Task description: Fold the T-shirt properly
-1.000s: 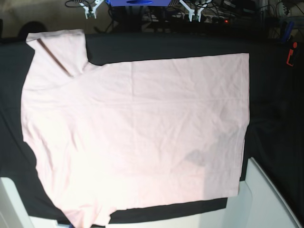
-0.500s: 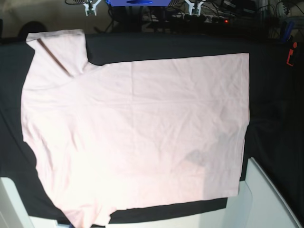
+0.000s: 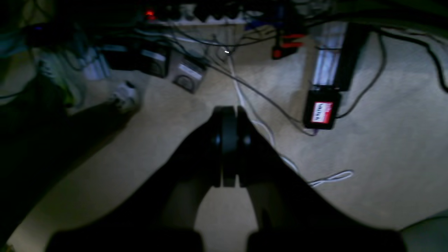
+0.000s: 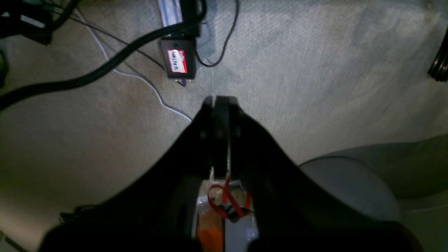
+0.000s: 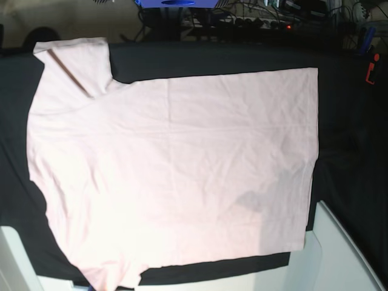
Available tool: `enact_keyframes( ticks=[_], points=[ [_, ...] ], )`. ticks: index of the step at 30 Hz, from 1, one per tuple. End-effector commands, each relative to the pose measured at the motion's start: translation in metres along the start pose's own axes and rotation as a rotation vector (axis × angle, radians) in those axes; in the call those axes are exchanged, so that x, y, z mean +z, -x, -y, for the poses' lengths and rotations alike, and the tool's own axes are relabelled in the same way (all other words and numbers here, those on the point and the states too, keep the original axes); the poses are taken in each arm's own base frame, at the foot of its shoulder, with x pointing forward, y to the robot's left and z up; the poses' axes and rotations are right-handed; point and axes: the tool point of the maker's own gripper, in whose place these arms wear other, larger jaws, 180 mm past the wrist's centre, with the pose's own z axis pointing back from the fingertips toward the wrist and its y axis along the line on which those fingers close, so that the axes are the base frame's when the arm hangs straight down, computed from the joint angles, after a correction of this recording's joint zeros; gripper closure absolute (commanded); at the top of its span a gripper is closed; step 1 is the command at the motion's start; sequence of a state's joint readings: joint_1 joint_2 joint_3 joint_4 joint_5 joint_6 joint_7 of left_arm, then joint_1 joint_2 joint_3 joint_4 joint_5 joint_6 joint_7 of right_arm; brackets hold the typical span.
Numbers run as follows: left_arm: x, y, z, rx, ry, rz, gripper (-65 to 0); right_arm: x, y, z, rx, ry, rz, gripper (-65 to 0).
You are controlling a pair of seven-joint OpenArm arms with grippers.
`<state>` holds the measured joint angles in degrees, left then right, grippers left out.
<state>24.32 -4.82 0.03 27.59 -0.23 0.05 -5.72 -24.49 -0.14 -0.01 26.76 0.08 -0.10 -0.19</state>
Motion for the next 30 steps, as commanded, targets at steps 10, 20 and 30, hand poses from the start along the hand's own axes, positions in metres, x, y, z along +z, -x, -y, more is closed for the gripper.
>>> enact_keyframes(
  ticks=[10, 20, 30],
  points=[
    [0.038, -0.029, -0.018, -0.048, -0.029, 0.180, 0.0, 0.056, -0.028, 0.043, -0.075, 0.104, 0.228, 0.0],
    [0.092, -0.103, -0.056, -0.042, -0.124, 0.434, 0.0, 0.139, -0.099, 0.108, -0.116, 0.260, 0.394, 0.0],
    [0.155, -0.198, -0.088, -0.054, -0.223, 0.717, 0.0, 0.214, -0.179, 0.158, -0.165, 0.398, 0.608, -0.3]
  ],
)
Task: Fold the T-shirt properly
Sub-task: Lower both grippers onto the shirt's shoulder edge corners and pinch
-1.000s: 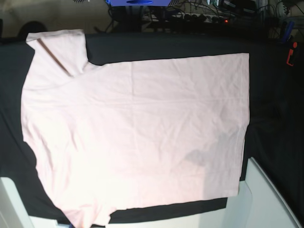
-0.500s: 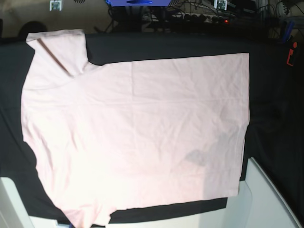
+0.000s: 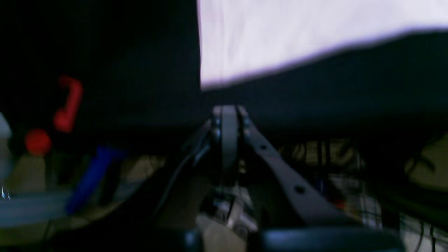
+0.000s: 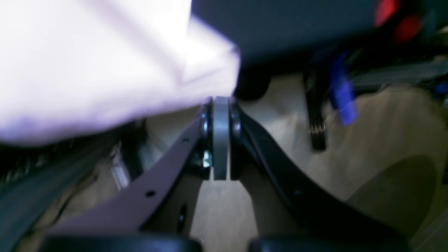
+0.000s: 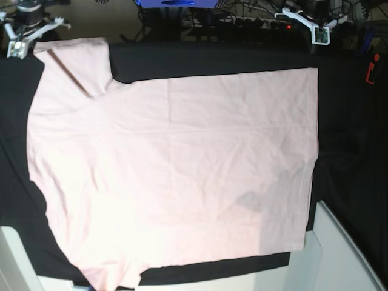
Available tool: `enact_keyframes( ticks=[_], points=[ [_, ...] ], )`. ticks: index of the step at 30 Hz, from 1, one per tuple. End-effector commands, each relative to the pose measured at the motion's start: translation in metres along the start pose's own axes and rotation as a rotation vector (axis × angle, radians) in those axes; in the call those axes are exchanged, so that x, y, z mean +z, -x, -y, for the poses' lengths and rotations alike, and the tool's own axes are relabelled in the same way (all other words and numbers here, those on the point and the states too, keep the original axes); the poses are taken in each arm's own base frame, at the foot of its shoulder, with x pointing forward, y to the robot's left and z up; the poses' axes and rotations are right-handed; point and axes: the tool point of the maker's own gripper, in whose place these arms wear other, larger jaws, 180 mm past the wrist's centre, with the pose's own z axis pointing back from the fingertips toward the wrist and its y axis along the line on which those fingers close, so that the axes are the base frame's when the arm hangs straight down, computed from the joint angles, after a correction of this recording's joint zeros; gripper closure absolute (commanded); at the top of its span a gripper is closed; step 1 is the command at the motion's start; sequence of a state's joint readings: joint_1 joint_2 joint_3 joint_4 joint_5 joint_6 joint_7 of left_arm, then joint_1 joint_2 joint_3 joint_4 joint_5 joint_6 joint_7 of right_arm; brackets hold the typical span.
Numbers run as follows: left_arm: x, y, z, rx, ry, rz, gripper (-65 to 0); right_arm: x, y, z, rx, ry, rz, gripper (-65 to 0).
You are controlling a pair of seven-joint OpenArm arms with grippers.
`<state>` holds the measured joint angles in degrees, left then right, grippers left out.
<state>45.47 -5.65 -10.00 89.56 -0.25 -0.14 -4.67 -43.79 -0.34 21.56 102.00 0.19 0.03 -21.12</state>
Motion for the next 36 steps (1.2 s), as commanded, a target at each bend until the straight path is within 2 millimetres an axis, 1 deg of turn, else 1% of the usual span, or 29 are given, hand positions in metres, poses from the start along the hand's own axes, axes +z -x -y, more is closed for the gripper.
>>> enact_keyframes(
  ticks=[1, 2, 4, 6, 8, 10, 12, 15, 17, 19, 21, 24, 26, 29, 32, 36],
  points=[
    [0.002, -0.018, -0.005, -0.004, -0.013, 0.058, 0.0, 0.002, -0.013, 0.006, -0.002, 0.015, 0.035, -0.4],
    [0.000, -0.025, -0.005, -0.003, -0.014, 0.078, 0.0, 0.000, -0.021, 0.004, -0.008, 0.013, 0.049, -0.4],
    [-0.004, -0.037, -0.006, 0.001, -0.020, 0.108, 0.0, -0.005, -0.032, -0.006, -0.008, -0.028, 0.069, -0.9],
    [-0.009, -0.044, -0.006, 0.007, -0.025, 0.127, 0.0, -0.008, -0.044, -0.020, -0.008, -0.094, 0.085, -5.1],
    [-0.014, -0.050, -0.007, 0.012, -0.031, 0.141, 0.0, -0.010, -0.051, -0.029, -0.076, -0.161, 0.082, -13.3],
    [-0.018, -0.055, -0.007, 0.016, -0.035, 0.154, 0.0, -0.011, -0.061, -0.028, -0.140, -0.205, 0.095, -21.8],
    [-0.018, -0.055, -0.008, 0.016, -0.036, 0.153, -0.2, -0.011, -0.065, -0.027, -0.161, -0.243, 0.098, -30.0],
    [-0.023, -0.058, -0.008, 0.021, -0.040, 0.161, -6.2, -0.010, -0.069, -0.027, -0.171, -0.307, 0.093, -43.2],
    [-0.024, -0.054, -0.008, 0.019, -0.039, 0.151, -10.4, -0.009, -0.071, -0.024, -0.174, -0.341, 0.091, -49.5],
    [-0.024, -0.052, -0.009, 0.017, -0.040, 0.146, -13.1, -0.010, -0.067, -0.021, -0.181, -0.374, 0.073, -50.8],
    [-0.024, -0.052, -0.009, 0.016, -0.040, 0.144, -13.4, -0.017, -0.061, -0.013, -0.193, -0.371, 0.040, -51.2],
    [-0.024, -0.049, -0.009, 0.016, -0.039, 0.138, -13.4, -0.027, -0.046, -0.002, -0.205, -0.373, -0.015, -51.2],
    [-0.024, -0.047, -0.009, 0.016, -0.039, 0.134, -13.4, -0.033, -0.033, -0.002, -0.204, -0.398, -0.057, -51.2],
    [-0.024, -0.046, -0.009, 0.016, -0.038, 0.129, -13.4, -0.039, -0.023, -0.003, -0.222, -0.408, -0.095, -51.2],
    [-0.025, -0.046, -0.009, 0.015, -0.038, 0.130, -13.4, -0.042, -0.017, -0.007, -0.239, -0.419, -0.111, -51.2],
    [-0.025, -0.044, -0.009, 0.015, -0.038, 0.127, -13.4, -0.048, -0.017, -0.012, -0.262, -0.433, -0.118, -51.4]
  ],
)
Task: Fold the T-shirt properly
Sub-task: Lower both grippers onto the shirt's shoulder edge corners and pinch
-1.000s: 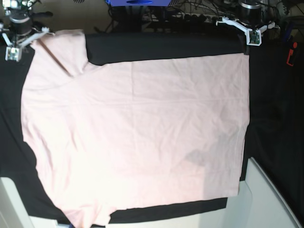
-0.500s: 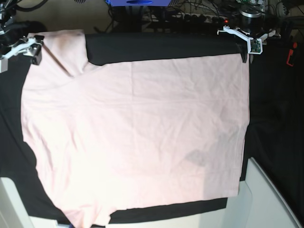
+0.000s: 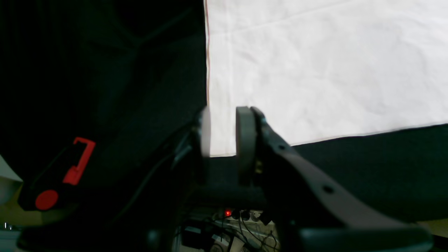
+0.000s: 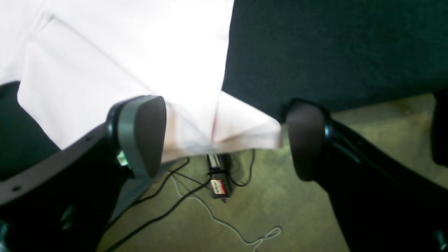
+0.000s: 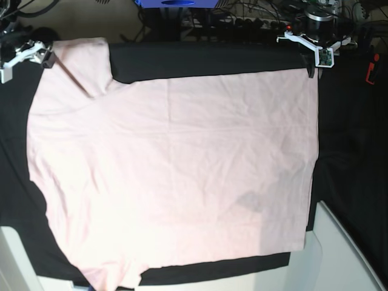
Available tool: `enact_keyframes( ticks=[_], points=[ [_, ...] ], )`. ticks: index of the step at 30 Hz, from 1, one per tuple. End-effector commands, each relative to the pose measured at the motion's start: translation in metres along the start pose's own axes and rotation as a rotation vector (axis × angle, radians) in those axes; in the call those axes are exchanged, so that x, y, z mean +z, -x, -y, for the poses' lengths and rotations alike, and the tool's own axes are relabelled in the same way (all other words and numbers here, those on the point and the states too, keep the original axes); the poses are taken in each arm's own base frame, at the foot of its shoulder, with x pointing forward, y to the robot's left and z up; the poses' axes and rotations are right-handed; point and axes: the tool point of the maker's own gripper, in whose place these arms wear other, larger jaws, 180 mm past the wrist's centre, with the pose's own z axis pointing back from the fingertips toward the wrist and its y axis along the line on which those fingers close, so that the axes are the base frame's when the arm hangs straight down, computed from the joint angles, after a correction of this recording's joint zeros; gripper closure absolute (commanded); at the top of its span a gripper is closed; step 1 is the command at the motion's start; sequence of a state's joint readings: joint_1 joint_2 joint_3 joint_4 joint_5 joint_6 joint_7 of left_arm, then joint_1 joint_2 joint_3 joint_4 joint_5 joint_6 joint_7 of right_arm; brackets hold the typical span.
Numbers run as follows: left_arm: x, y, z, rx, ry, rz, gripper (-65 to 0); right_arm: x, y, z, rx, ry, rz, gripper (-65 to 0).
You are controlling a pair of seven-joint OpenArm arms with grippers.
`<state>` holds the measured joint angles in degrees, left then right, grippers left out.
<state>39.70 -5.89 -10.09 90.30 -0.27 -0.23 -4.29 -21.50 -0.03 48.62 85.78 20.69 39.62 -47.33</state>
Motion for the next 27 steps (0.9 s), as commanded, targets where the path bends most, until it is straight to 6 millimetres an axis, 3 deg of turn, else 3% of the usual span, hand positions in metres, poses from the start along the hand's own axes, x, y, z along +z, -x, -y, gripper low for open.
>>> enact_keyframes(
  ticks=[1, 6, 12, 17, 23, 27],
  points=[
    [0.002, -0.003, -0.005, -0.006, -0.011, 0.019, -13.3, 0.003, -0.013, 0.002, 0.013, -0.001, 0.043, -51.4],
    [0.004, 0.012, -0.004, -0.006, -0.008, -0.018, -13.1, 0.004, -0.018, 0.003, 0.007, 0.002, 0.058, -51.4],
    [0.004, 0.016, -0.005, -0.016, -0.004, -0.027, -13.1, 0.012, -0.029, 0.039, -0.079, 0.075, 0.107, -51.5],
    [0.003, 0.012, -0.006, -0.016, -0.005, -0.014, -12.9, 0.002, -0.015, 0.067, -0.176, 0.081, 0.021, -51.5],
    [0.003, 0.011, -0.006, -0.016, -0.005, -0.012, -12.9, -0.002, -0.008, 0.065, -0.197, 0.070, 0.004, -51.5],
    [0.003, 0.011, -0.006, -0.016, -0.005, -0.012, -12.9, -0.010, -0.006, 0.053, -0.169, 0.040, -0.022, -51.4]
  ],
)
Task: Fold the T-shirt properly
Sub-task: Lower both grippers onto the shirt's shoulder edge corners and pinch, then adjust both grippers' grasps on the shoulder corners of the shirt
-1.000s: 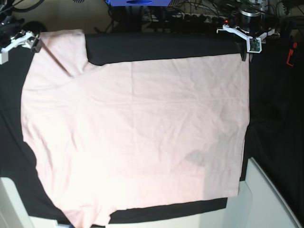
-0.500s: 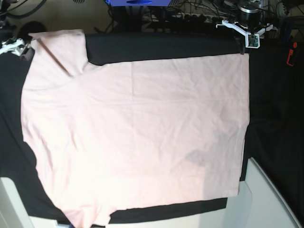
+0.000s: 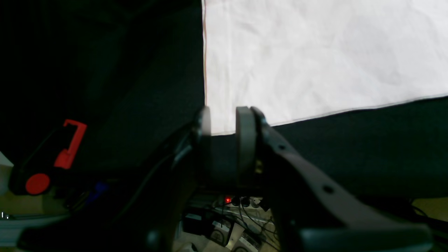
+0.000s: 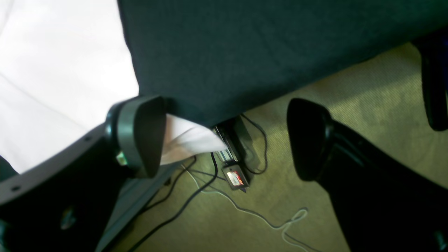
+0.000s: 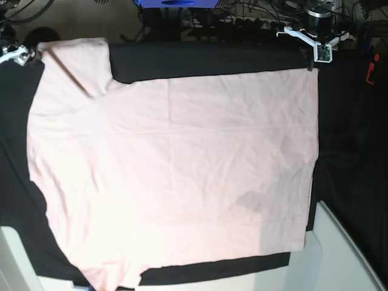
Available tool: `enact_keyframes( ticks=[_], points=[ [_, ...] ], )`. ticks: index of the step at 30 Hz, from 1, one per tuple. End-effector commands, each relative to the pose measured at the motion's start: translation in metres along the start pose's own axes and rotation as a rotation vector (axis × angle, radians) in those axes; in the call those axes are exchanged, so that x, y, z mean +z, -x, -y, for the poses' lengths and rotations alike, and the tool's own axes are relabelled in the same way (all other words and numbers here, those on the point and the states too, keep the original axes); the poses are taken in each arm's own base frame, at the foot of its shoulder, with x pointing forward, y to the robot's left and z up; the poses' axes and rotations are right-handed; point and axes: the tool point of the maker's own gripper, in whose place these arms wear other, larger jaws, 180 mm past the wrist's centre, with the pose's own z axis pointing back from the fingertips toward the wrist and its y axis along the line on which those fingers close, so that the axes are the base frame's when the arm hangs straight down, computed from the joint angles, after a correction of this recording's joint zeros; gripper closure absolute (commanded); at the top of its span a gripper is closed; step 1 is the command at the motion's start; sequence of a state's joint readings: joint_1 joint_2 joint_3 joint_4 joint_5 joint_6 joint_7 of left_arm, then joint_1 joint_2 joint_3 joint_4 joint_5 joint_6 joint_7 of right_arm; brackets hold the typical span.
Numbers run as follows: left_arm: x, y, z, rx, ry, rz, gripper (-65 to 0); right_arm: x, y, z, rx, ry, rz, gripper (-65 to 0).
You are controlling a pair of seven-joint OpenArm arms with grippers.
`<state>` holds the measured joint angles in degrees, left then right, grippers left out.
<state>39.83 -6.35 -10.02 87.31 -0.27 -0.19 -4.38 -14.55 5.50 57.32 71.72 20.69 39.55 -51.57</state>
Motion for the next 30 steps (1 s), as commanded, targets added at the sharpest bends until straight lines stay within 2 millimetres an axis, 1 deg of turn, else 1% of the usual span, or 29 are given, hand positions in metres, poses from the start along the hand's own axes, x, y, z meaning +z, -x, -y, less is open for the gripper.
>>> enact_keyframes(
  ticks=[1, 4, 8, 20, 22, 26, 28, 30],
  points=[
    [0.001, -0.009, -0.006, -0.008, -0.012, 0.039, -12.9, 0.003, -0.014, 0.000, 0.022, -0.006, 0.037, -51.4],
    [0.001, -0.011, -0.006, -0.008, -0.012, 0.042, -12.9, -0.001, -0.010, -0.012, 0.036, -0.026, 0.026, -51.1],
    [0.001, -0.010, -0.006, -0.008, -0.012, 0.040, -12.9, -0.002, -0.018, -0.022, 0.082, -0.039, 0.032, -50.8],
    [0.001, -0.008, -0.005, -0.008, -0.011, 0.034, -12.9, -0.002, -0.023, -0.023, 0.088, -0.039, 0.042, -50.6],
    [-0.001, -0.010, -0.006, -0.006, -0.013, 0.040, -12.9, 0.003, -0.032, -0.022, 0.111, -0.026, 0.065, -50.6],
    [-0.004, -0.012, -0.006, -0.004, -0.016, 0.044, -12.9, 0.022, -0.057, -0.022, 0.171, 0.012, 0.130, -50.8],
    [-0.004, -0.012, -0.005, -0.002, -0.016, 0.043, -12.9, 0.027, -0.061, -0.024, 0.189, 0.021, 0.125, -51.2],
    [-0.004, -0.012, -0.005, -0.002, -0.016, 0.043, -12.9, 0.027, -0.059, -0.026, 0.189, 0.020, 0.111, -51.2]
  ],
)
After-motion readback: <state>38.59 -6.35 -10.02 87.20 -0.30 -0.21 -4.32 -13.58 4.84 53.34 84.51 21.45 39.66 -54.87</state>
